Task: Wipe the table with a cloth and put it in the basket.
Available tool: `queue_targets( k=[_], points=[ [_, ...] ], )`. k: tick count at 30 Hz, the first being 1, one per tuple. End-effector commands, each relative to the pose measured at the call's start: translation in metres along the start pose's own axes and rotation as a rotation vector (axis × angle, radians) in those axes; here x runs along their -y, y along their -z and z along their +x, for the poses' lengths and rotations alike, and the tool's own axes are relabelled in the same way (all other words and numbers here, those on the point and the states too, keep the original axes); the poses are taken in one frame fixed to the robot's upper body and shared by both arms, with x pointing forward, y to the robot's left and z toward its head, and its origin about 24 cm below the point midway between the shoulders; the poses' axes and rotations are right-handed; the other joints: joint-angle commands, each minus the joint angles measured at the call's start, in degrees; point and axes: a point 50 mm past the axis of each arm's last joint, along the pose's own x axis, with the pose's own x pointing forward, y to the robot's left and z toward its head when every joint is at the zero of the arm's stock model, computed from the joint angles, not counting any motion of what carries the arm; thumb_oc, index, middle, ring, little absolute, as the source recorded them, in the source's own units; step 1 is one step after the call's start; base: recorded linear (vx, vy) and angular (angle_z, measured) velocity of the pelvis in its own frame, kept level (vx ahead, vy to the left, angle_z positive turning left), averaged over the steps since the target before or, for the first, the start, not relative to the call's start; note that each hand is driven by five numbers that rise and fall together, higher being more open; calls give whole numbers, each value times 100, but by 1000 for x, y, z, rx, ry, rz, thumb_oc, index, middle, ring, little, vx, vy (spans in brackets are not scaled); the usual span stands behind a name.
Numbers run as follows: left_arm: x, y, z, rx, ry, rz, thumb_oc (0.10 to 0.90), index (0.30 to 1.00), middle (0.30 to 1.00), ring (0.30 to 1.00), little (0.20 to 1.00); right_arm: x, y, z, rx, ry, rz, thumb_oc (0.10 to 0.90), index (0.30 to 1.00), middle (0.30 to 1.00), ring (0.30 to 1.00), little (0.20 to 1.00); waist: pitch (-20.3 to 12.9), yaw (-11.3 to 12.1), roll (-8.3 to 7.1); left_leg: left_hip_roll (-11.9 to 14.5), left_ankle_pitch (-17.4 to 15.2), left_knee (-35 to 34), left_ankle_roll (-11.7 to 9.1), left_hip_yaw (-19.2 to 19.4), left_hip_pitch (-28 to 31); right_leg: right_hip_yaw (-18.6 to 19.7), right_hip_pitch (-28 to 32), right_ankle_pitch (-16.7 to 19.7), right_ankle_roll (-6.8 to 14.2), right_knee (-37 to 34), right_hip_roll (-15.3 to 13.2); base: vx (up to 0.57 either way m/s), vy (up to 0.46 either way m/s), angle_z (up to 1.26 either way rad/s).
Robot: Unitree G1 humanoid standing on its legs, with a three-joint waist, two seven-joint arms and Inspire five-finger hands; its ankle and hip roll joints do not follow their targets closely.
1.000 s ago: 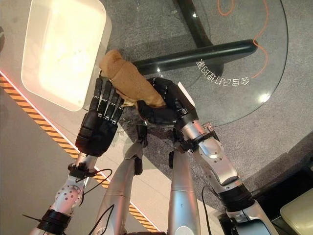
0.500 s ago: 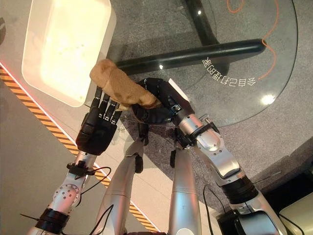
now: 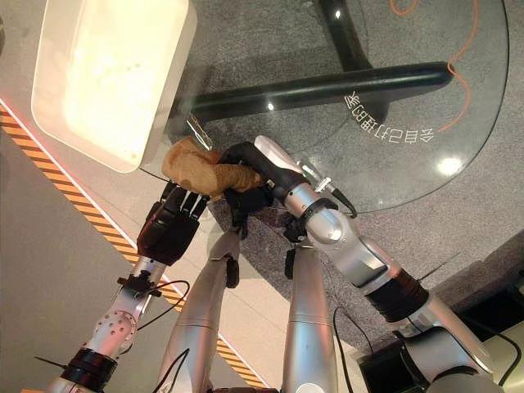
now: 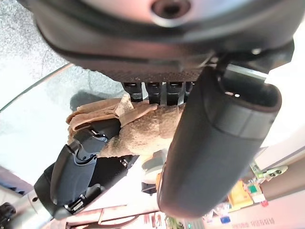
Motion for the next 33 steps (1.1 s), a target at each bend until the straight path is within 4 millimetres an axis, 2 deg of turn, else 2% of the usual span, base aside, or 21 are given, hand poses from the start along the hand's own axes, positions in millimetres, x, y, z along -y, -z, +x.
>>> queue_targets(
  k=[1, 11, 17, 25, 31, 33],
  points=[
    [57, 4, 28, 35, 371, -16, 800, 900, 900, 900, 900, -23, -34, 3, 162, -105, -38, 100, 300, 300, 300, 200, -104, -49, 350, 138, -190, 215, -122, -46, 75, 163, 85, 708, 197, -865, -32, 0, 0, 0],
    [60, 9, 32, 35, 379, -78, 800, 900, 900, 900, 900, -26, -39, 9, 169, -125, -27, 100, 300, 300, 300, 200, -104, -47, 362, 122, -244, 274, -121, -28, 112, 199, 108, 681, 171, -840, -12, 2, -1, 2],
    [60, 14, 36, 51, 350, -236, 800, 900, 900, 900, 900, -34, -53, 9, 262, -173, 65, 100, 300, 300, 300, 200, -104, -44, 344, 130, -272, 345, -127, -45, 85, 225, 80, 661, 164, -768, -8, 0, 0, 0],
    [54, 21, 38, 5, 246, -278, 800, 900, 900, 900, 900, -33, -62, 11, 306, -174, 4, 100, 300, 300, 300, 200, -104, -31, 331, 131, -255, 319, -116, -86, 103, 253, 86, 666, 175, -748, 11, 0, -4, 0],
    [53, 23, 37, -7, 255, -327, 800, 900, 900, 900, 900, -27, -59, 14, 283, -152, -197, 100, 300, 300, 300, 200, -104, -14, 359, 136, -245, 305, -118, -99, 97, 272, 69, 659, 193, -723, 8, 0, 0, 0],
    [55, 22, 37, -3, 277, -330, 800, 900, 900, 900, 900, -25, -58, 15, 268, -152, -216, 100, 300, 300, 300, 200, -104, -11, 357, 139, -243, 307, -123, -99, 101, 274, 71, 661, 197, -718, 8, 0, 0, 0]
  ],
)
